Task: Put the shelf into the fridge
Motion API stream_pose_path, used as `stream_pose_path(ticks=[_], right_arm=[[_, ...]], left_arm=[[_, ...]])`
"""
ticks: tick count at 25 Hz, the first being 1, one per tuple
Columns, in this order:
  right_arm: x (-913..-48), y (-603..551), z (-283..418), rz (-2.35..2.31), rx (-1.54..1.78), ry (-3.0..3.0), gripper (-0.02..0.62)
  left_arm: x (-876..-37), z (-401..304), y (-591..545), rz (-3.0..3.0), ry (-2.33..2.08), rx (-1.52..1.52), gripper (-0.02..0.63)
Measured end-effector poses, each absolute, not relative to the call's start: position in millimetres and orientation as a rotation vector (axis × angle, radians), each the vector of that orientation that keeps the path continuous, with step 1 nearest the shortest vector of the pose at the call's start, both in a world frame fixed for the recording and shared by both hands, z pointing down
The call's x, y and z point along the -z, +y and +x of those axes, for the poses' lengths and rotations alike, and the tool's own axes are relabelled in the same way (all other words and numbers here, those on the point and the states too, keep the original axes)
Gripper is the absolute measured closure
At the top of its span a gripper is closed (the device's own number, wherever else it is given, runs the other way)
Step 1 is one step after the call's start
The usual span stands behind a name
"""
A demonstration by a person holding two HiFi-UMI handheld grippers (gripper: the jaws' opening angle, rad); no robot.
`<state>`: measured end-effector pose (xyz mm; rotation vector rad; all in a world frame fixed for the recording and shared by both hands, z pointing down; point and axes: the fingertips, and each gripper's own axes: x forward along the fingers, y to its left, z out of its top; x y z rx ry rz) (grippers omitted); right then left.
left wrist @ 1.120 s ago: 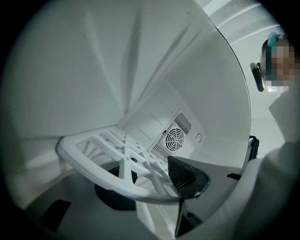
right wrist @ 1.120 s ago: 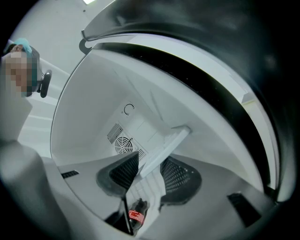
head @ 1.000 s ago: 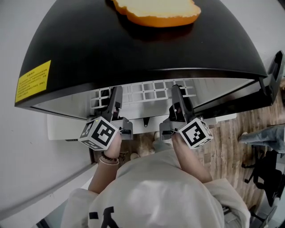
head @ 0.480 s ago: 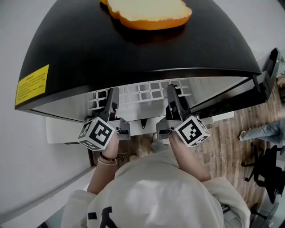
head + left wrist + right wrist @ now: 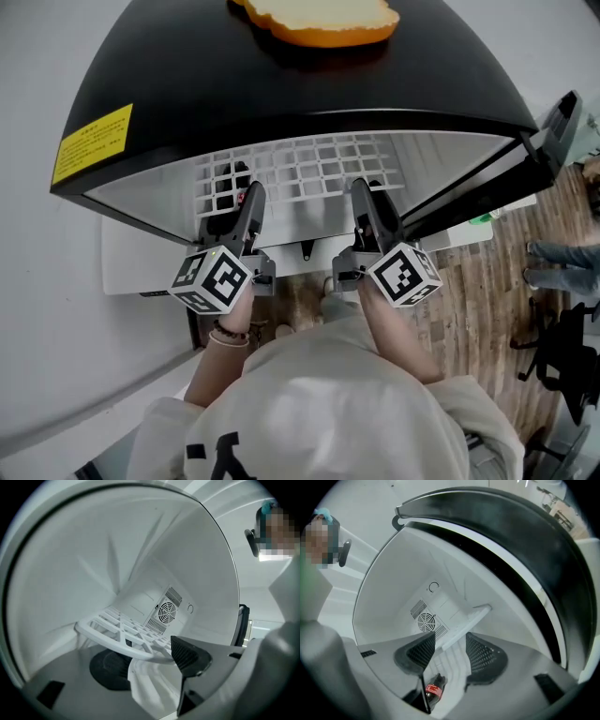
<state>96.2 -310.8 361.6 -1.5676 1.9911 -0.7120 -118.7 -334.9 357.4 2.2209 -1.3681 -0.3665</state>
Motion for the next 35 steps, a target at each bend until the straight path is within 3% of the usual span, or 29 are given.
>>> stream_pose_path(ticks=[18,21,28,35], right_arm=[[-336,-248,60,-1.619,0.455,2.164,0.391],[-330,-234,44,-1.609,0.406,2.205,0.396],[-329,-197,10,-1.582,0.336,2.289,0.504],[-323,-186,-18,-1.52,0.285,2.375,0.551]], left_arm=[[-348,-115,-264,2.386,-1.387,0.221,0.377],[-347,-111,-249,2.43,-1.35,0.185,0.417],[-356,-96,-206,2.526,-1.207,0.107,0.488],[-348,-100,-195,2.554,-1.219,0.097,0.573]])
